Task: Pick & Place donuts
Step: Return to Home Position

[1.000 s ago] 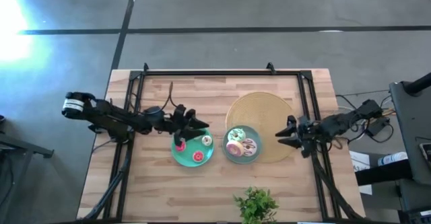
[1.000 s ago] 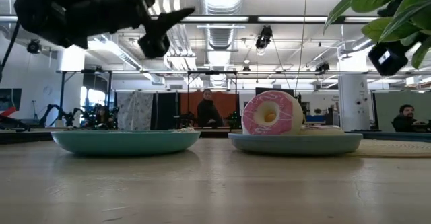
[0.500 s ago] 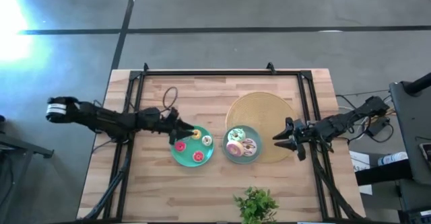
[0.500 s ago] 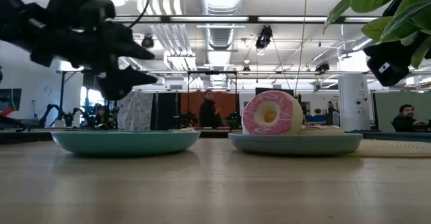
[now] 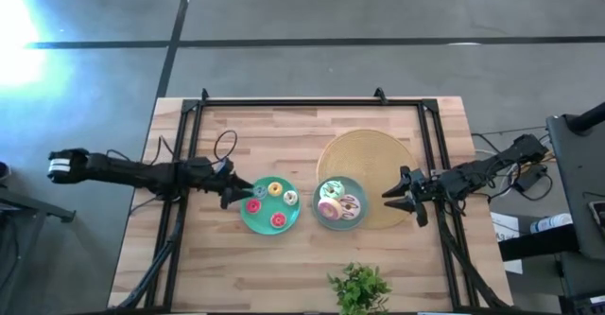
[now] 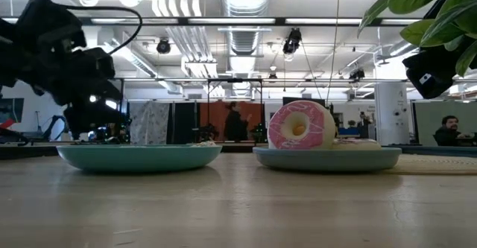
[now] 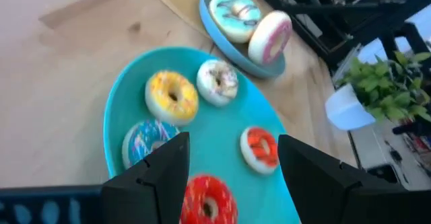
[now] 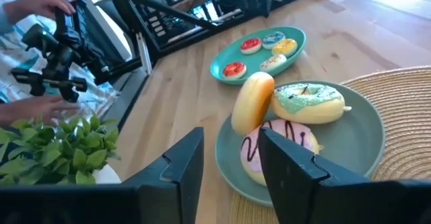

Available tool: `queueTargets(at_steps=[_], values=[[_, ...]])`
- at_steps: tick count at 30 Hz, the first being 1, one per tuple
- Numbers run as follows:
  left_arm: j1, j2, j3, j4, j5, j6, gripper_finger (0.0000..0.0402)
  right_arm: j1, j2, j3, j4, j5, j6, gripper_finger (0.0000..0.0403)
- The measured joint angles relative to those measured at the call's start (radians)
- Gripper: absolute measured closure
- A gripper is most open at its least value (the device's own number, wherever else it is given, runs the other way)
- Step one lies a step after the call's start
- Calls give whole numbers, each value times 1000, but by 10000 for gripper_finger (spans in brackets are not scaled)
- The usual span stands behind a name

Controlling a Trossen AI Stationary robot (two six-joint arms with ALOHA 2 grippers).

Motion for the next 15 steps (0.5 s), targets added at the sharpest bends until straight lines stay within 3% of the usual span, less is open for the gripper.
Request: queueTargets(at_steps=[6, 11, 15], values=[[0, -238, -1, -276, 35, 0, 202, 0, 1, 0, 0, 0, 0, 269], [0, -402, -1, -296, 44, -2, 202, 0, 0, 0, 0, 0, 0, 264], [0, -508, -2, -296, 45, 212, 202, 0, 0, 0, 0, 0, 0, 264]])
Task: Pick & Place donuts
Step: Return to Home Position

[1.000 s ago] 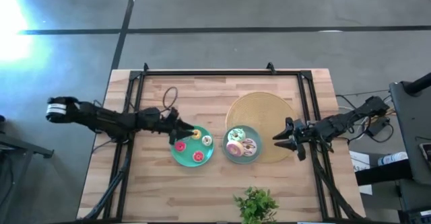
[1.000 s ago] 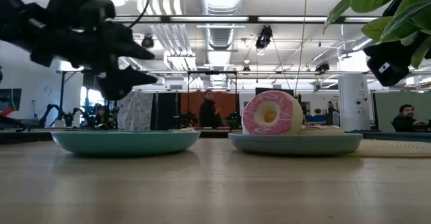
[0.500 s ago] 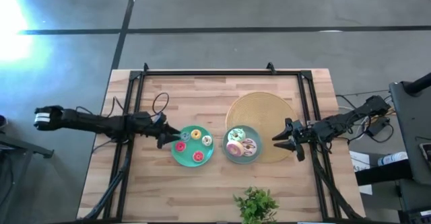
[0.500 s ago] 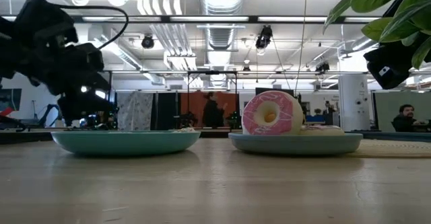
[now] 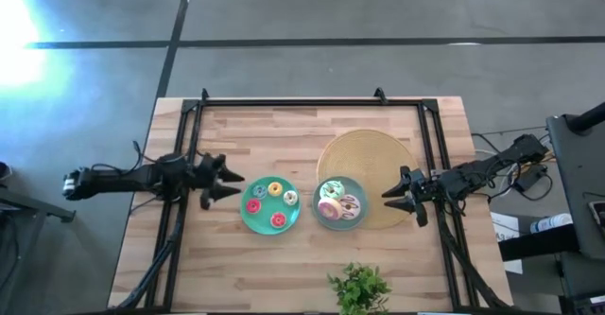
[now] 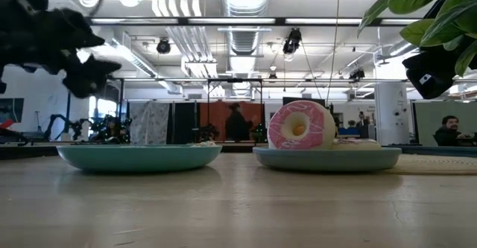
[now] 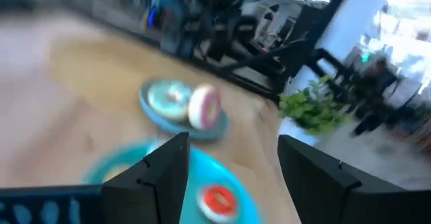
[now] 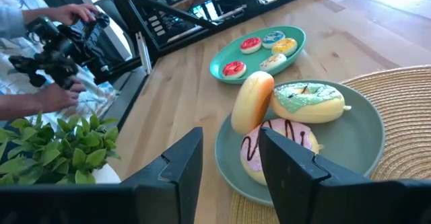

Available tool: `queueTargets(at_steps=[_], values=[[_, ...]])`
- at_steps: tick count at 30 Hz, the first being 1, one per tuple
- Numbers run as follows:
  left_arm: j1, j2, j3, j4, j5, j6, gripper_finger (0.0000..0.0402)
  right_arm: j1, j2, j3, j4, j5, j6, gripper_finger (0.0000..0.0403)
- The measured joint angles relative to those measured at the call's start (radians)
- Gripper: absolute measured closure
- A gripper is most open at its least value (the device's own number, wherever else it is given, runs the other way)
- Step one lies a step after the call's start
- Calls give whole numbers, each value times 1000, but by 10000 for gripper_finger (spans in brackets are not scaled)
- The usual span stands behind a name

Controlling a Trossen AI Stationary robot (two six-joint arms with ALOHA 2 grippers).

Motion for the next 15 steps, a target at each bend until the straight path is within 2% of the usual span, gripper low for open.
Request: queueTargets(at_steps=[4, 7, 11, 15], values=[[0, -92, 0, -6, -39, 295, 202, 0, 0, 0, 0, 0, 0, 270], [-1, -166, 0, -13, -41, 424, 202, 0, 0, 0, 0, 0, 0, 273], [-1, -185, -1, -15, -52, 497, 202, 0, 0, 0, 0, 0, 0, 271], [-2, -185, -1, -23, -67, 465, 202, 0, 0, 0, 1, 0, 0, 267]])
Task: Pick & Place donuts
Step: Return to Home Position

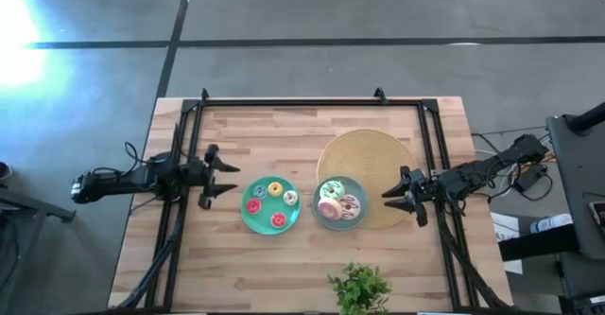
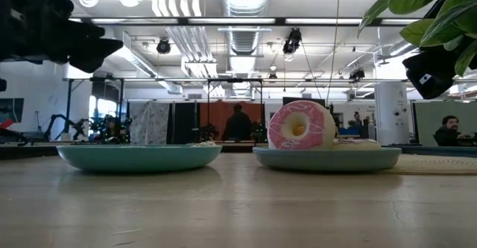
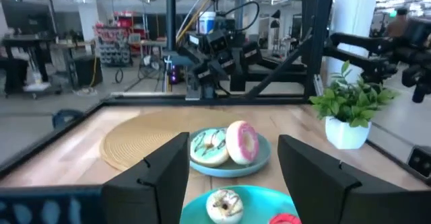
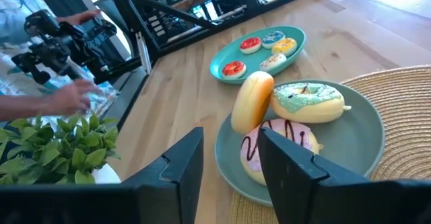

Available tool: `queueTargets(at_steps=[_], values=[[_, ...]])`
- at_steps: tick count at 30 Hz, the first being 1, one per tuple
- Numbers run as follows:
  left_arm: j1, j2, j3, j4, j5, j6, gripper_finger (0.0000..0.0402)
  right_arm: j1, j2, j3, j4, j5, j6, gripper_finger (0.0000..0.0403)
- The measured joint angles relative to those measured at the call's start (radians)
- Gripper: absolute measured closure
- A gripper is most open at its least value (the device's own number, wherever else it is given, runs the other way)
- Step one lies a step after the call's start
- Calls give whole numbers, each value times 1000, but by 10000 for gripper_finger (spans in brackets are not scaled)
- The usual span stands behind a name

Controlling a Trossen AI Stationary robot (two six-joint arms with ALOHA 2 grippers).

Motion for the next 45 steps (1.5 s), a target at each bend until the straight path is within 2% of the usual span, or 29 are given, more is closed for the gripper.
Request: queueTargets(at_steps=[11, 35, 41, 45], values=[[0, 18, 2, 15, 2, -182, 202, 0, 0, 0, 0, 0, 0, 275], [-1, 23, 3, 13, 2, -187, 202, 0, -9, 3, 4, -1, 1, 275], [-1, 23, 3, 12, 1, -187, 202, -64, -78, 3, 8, -42, -161, 268], [-1, 23, 3, 12, 2, -187, 202, -155, -141, -6, 8, -190, -327, 266]])
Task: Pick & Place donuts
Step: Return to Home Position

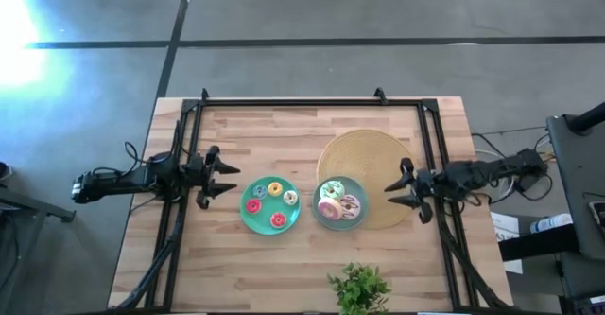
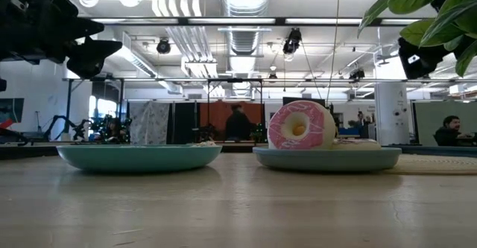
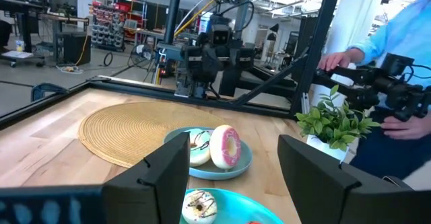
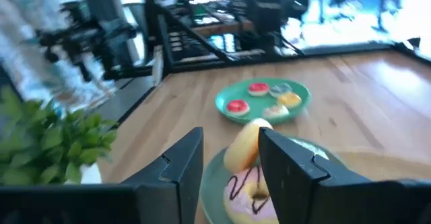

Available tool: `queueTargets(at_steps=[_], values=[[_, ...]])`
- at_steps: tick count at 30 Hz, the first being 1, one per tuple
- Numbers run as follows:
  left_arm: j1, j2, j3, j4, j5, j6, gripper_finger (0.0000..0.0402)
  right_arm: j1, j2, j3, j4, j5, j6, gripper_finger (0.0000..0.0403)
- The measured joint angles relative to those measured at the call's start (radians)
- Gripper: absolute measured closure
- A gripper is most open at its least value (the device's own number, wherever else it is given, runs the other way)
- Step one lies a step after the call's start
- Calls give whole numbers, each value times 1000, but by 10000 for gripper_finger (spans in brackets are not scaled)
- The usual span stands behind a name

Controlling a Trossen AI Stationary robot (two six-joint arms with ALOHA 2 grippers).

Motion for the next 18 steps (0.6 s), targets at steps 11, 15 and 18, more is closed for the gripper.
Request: queueTargets(at_steps=[11, 15, 18], values=[[0, 0, 0, 0, 0, 0, 202, -207, -59, -19, 37, -336, -167, 279], [0, 0, 0, 0, 0, 0, 202, -208, -59, -55, 150, -336, -166, 280], [0, 0, 0, 0, 0, 0, 202, -208, -59, -54, 145, -336, -166, 276]])
